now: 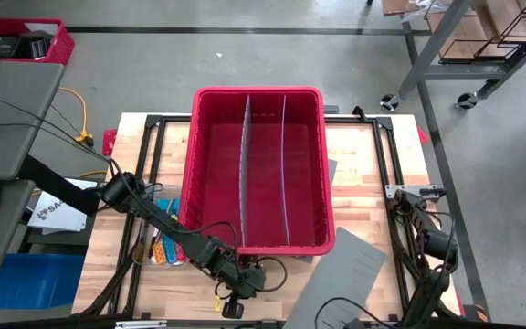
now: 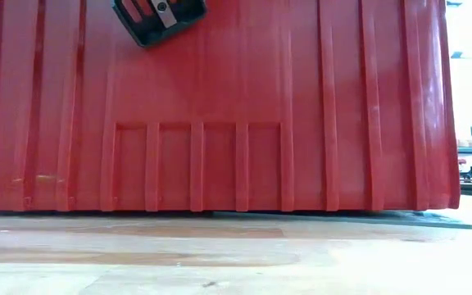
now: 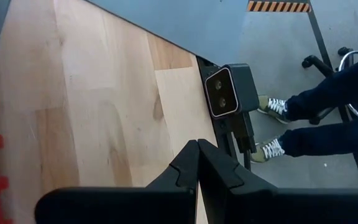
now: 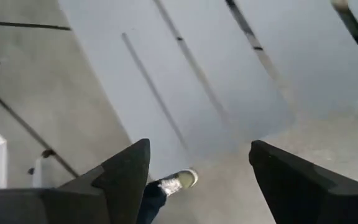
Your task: Sort Items/Unsort Items
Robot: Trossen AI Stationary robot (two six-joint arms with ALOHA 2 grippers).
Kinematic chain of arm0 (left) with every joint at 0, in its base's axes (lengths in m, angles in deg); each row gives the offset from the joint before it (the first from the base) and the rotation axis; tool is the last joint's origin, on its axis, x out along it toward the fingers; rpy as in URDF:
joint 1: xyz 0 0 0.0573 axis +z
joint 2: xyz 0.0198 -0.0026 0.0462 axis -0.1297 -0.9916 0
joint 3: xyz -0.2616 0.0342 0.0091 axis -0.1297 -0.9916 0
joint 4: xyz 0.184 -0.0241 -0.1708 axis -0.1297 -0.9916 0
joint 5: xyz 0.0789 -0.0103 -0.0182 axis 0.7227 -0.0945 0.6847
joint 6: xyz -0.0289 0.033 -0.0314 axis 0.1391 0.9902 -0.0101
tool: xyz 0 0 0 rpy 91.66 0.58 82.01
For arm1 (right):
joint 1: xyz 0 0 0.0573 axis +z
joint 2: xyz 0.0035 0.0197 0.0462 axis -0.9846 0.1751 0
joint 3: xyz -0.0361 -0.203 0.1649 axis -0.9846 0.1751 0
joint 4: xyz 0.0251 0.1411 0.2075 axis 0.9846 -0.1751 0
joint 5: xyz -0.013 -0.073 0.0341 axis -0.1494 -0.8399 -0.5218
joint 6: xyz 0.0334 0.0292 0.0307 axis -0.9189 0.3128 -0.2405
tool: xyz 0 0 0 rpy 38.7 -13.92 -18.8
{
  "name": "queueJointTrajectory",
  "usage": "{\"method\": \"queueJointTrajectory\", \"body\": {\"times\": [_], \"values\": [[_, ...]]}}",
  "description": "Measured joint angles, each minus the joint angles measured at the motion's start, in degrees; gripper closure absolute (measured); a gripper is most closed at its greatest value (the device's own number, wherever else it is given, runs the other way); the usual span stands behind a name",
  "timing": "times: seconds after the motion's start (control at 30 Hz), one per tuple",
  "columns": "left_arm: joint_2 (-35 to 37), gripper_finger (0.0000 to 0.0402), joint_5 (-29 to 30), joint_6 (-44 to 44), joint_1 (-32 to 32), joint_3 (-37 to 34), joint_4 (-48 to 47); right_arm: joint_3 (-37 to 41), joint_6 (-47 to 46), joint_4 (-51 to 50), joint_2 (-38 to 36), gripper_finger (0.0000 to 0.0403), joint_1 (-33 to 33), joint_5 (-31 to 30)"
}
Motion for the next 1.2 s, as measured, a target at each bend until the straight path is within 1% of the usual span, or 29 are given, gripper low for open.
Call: {"method": "queueJointTrajectory", "body": {"times": [0.07,0.17,0.23,0.53,0.73,0.87,0.9,1.0,1.07,1.1,1.17,1.2], "values": [[0.0,0.0401,0.0,0.0,0.0,0.0,0.0,0.0,-0.6,0.9,1.0,0.0132,0.2,1.6],[0.0,0.0401,0.0,0.0,0.0,0.0,-0.1,0.0,-0.8,6.5,3.0,0.0132,0.3,3.5],[0.0,0.0401,-0.2,0.0,0.0,0.0,-0.1,0.0,-0.8,9.0,3.7,0.0132,0.3,3.4],[0.0,0.0401,-0.8,0.1,0.0,0.0,-0.2,0.0,-0.2,8.8,4.1,0.0132,-1.3,-2.5],[0.0,0.0401,-0.8,0.1,0.0,0.0,-0.1,0.0,-0.3,9.5,4.1,0.0132,-1.8,-5.1],[0.0,0.0401,-0.8,0.1,0.0,0.0,-0.3,0.0,0.5,12.1,4.1,0.0132,-2.0,-8.2],[0.0,0.0401,-0.9,0.1,0.0,0.0,-0.4,0.0,1.5,13.3,4.1,0.0132,-2.1,-10.0],[0.0,0.0401,-1.0,0.2,0.0,0.0,-0.9,0.0,3.0,15.3,4.1,0.0132,-2.7,-10.9],[0.0,0.0401,-1.0,0.1,0.0,0.1,-1.3,-0.4,3.2,14.2,4.1,0.0141,-3.1,-9.7],[0.2,0.0401,-1.1,0.1,0.0,0.1,-1.5,-1.1,3.1,13.1,4.1,0.0152,-3.4,-8.8],[1.0,0.0401,-1.1,0.3,0.0,0.1,-1.7,-2.5,3.1,10.2,4.1,0.0189,-3.8,-8.4],[1.4,0.0401,-1.2,0.7,0.1,0.1,-1.6,-3.3,3.1,8.8,4.1,0.0216,-3.9,-8.3]]}}
